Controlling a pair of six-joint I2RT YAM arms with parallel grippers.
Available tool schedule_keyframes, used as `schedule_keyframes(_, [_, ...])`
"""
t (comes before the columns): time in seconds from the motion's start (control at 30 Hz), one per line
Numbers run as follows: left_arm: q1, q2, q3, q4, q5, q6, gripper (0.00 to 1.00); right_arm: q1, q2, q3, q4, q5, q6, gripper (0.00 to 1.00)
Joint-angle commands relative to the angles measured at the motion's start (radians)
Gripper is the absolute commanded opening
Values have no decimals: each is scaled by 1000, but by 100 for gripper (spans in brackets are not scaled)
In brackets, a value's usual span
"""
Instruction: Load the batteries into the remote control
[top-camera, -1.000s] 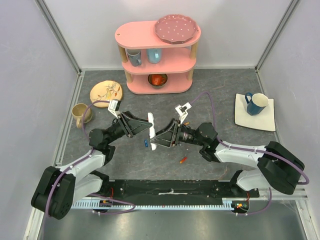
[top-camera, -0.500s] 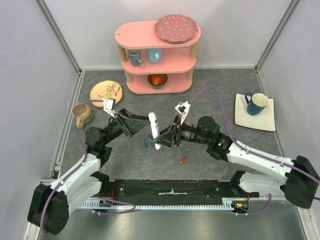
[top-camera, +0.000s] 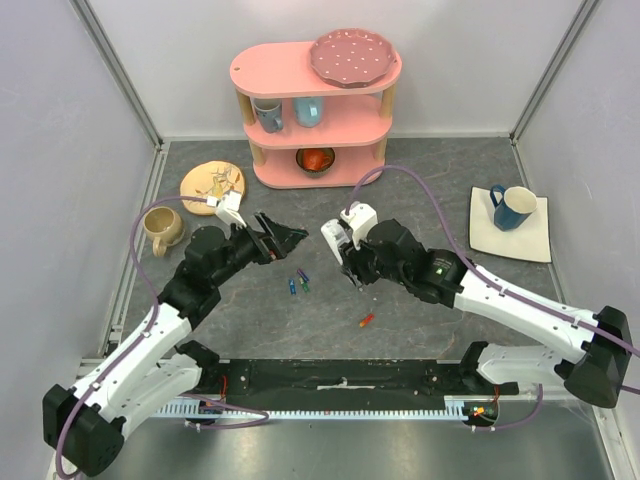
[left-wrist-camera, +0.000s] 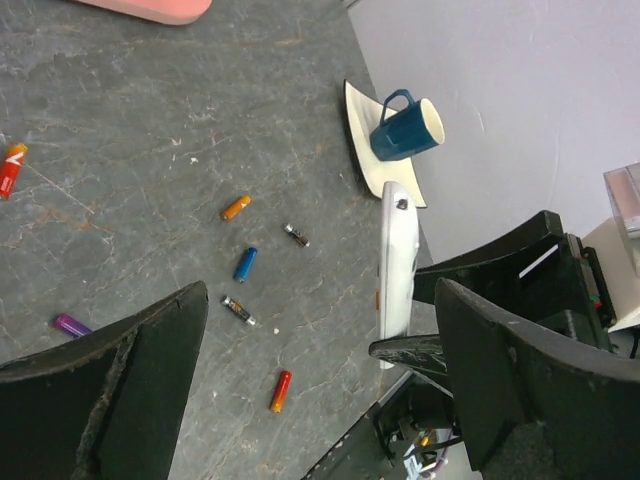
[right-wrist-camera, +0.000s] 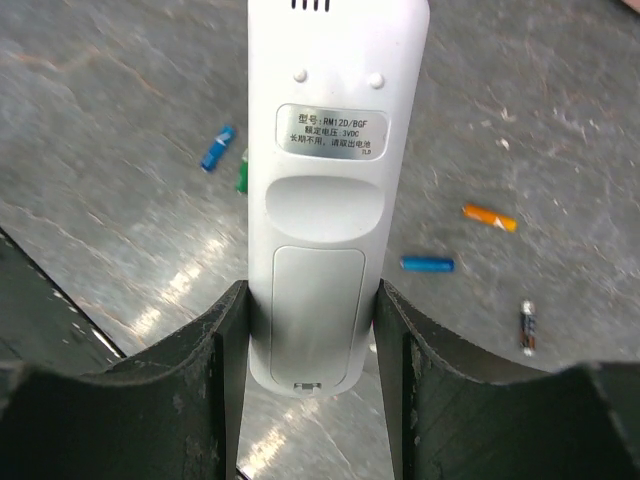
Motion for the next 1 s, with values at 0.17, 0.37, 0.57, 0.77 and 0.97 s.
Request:
schedule_keyframes(0.17, [-158,35,-23,99,-119,-27,98,44,-1,53,-69,70,-25,36])
schedule_keyframes(0.37, [-222,131,-22,220,-116,-57,93,56,-25,31,-58,53,12,36])
schedule_keyframes(0.57, [-296,196,0,257,-150,-41,92,59,-30,27,-58,49,28,37])
schedule_keyframes(0.77, [-328,232,1,311,-171,-44,87,67,-29,22,-46,43,37,38])
schedule_keyframes(0.97, [-333,258,10,337,-208,-28,81,73,-33,17,-37,41,54,38])
